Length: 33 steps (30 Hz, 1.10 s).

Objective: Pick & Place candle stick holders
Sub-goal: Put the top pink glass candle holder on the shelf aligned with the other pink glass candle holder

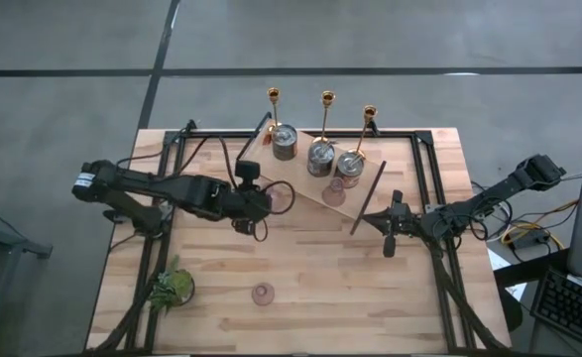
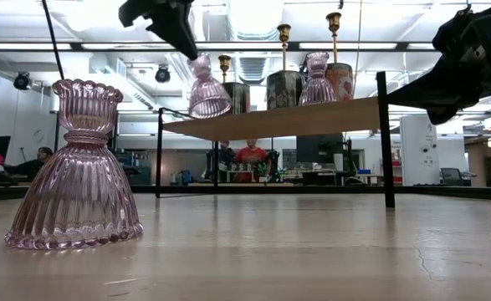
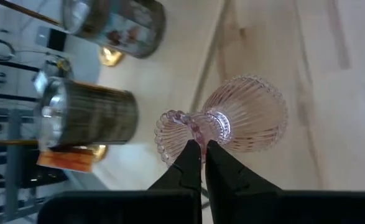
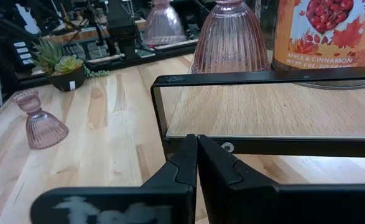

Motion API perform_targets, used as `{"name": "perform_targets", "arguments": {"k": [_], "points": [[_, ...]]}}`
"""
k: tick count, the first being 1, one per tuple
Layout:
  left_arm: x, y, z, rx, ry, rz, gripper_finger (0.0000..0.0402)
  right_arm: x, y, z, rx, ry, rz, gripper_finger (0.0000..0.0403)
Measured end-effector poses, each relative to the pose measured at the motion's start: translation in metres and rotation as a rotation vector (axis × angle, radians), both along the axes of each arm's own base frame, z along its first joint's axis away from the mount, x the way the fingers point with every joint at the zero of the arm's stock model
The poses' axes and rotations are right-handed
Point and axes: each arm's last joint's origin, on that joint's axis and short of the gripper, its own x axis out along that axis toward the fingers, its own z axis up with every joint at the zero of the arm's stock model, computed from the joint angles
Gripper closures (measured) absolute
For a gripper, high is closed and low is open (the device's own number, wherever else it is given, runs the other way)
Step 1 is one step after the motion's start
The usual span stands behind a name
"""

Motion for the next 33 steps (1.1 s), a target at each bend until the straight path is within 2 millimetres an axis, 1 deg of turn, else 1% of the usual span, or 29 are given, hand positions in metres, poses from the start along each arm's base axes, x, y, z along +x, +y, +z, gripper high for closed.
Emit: {"name": "perform_targets", "arguments": {"k": [5, 14, 19, 22, 25, 27, 33], "points": [[0.005, 0.008, 0.006, 0.05, -0.027, -0.007, 0.0395, 0.0, 0.0, 0.0, 0.0, 0.0, 0.0, 0.0394], [0.014, 0.03, 0.013, 0.103, -0.081, 0.001, 0.0395, 0.0, 0.0, 0.0, 0.0, 0.0, 0.0, 0.0394], [0.021, 0.038, 0.011, 0.132, -0.065, -0.014, 0.0395, 0.0, 0.0, 0.0, 0.0, 0.0, 0.0, 0.0394], [0.032, 0.043, 0.004, 0.155, -0.027, -0.017, 0.0395, 0.0, 0.0, 0.0, 0.0, 0.0, 0.0, 0.0394], [0.045, 0.044, -0.001, 0.217, -0.003, -0.014, 0.0395, 0.0, 0.0, 0.0, 0.0, 0.0, 0.0, 0.0394], [0.054, 0.044, -0.002, 0.251, 0.021, -0.022, 0.0395, 0.0, 0.0, 0.0, 0.0, 0.0, 0.0, 0.0394], [0.072, 0.044, 0.003, 0.264, 0.069, -0.045, 0.0395, 0.0, 0.0, 0.0, 0.001, 0.0, 0.0, 0.0394]]}}
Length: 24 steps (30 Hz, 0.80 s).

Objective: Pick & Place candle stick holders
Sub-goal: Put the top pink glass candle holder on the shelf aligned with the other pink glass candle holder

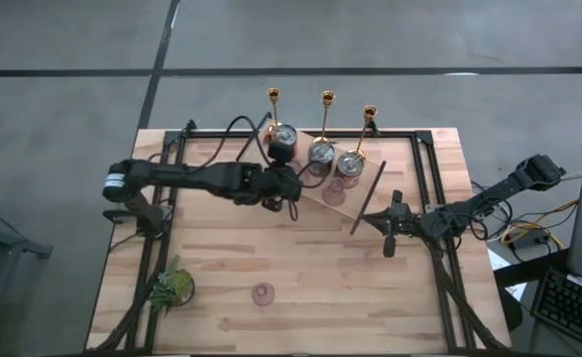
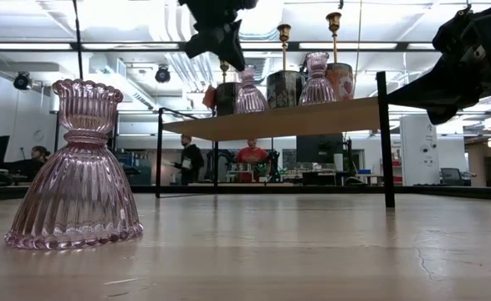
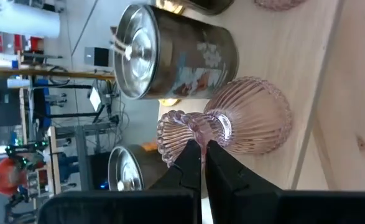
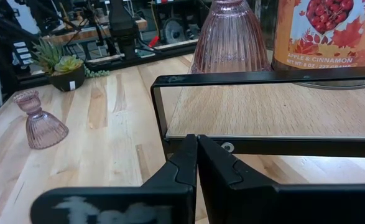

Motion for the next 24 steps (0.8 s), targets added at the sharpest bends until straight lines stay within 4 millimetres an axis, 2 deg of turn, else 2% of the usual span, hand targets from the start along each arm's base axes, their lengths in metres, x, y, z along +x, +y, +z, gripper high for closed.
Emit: {"name": "perform_targets", "arguments": {"k": [10, 16, 24], "points": [[0.009, 0.0, 0.014, -0.031, 0.008, -0.055, 0.0395, 0.0, 0.0, 0.0, 0.0, 0.0, 0.001, 0.0394], [0.006, 0.006, 0.009, -0.027, 0.05, -0.021, 0.0395, 0.0, 0.0, 0.0, 0.0, 0.0, 0.0, 0.0394], [0.008, 0.007, 0.01, -0.056, 0.021, -0.032, 0.0395, 0.0, 0.0, 0.0, 0.0, 0.0, 0.0, 0.0394]]}}
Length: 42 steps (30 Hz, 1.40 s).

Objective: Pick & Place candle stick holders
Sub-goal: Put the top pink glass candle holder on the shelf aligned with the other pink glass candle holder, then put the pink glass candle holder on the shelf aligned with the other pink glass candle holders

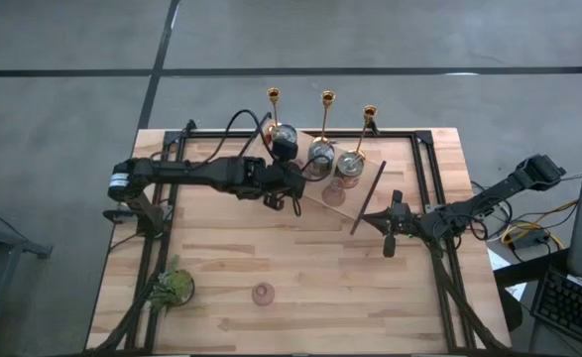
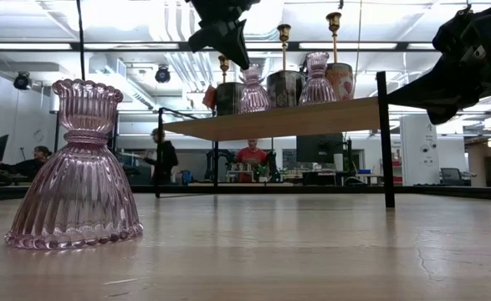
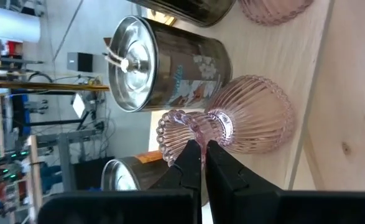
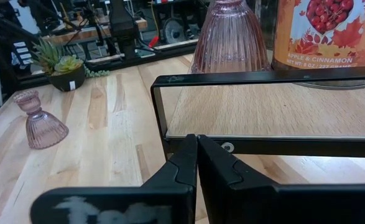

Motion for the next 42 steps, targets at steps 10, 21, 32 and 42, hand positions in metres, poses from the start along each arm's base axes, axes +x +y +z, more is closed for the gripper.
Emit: {"name": "perform_targets", "arguments": {"k": [10, 21, 32, 42], "points": [[-0.001, 0.001, 0.0, -0.007, 0.004, -0.005, 0.0361, 0.0, 0.0, 0.0, 0.0, 0.0, 0.0, 0.0394], [-0.001, 0.003, 0.003, 0.012, -0.02, 0.02, 0.0354, 0.0, 0.0, 0.0, 0.0, 0.0, 0.0, 0.0394], [-0.024, -0.026, 0.002, -0.329, -0.009, 0.044, 0.0353, 0.0, 0.0, 0.0, 0.0, 0.0, 0.0, 0.0394], [-0.047, -0.12, -0.02, -0.499, 0.051, -0.014, 0.0305, 0.0, 0.0, 0.0, 0.0, 0.0, 0.0, 0.0394]]}}
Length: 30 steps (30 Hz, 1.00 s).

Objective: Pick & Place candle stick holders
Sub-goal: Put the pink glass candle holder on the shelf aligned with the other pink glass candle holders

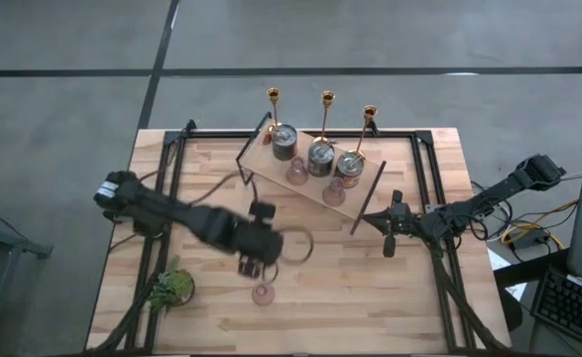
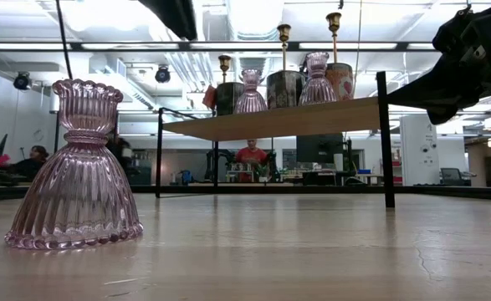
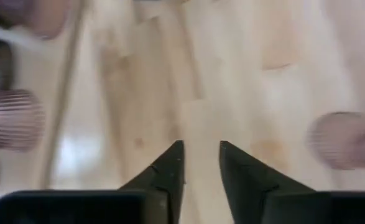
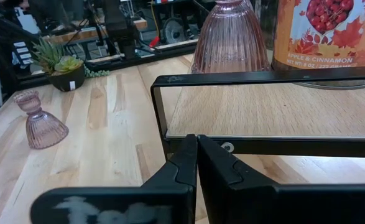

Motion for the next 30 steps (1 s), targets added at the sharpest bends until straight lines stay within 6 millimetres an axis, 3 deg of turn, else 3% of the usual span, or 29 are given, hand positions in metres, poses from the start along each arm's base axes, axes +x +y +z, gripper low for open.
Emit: {"name": "perform_targets", "arguments": {"k": [8, 14, 20, 30], "points": [[-0.022, -0.067, -0.002, -0.204, -0.076, -0.016, 0.0202, 0.0, 0.0, 0.0, 0.0, 0.0, 0.001, 0.0394], [-0.033, -0.108, -0.003, -0.359, -0.171, -0.1, 0.0174, 0.0, 0.0, 0.0, 0.0, 0.0, 0.0, 0.0394], [-0.045, -0.12, -0.017, -0.337, -0.171, -0.039, 0.0172, 0.0, 0.0, 0.0, 0.0, 0.0, 0.0, 0.0394], [-0.05, -0.119, -0.05, -0.378, -0.111, 0.061, 0.0174, 0.0, 0.0, 0.0, 0.0, 0.0, 0.0, 0.0394]]}}
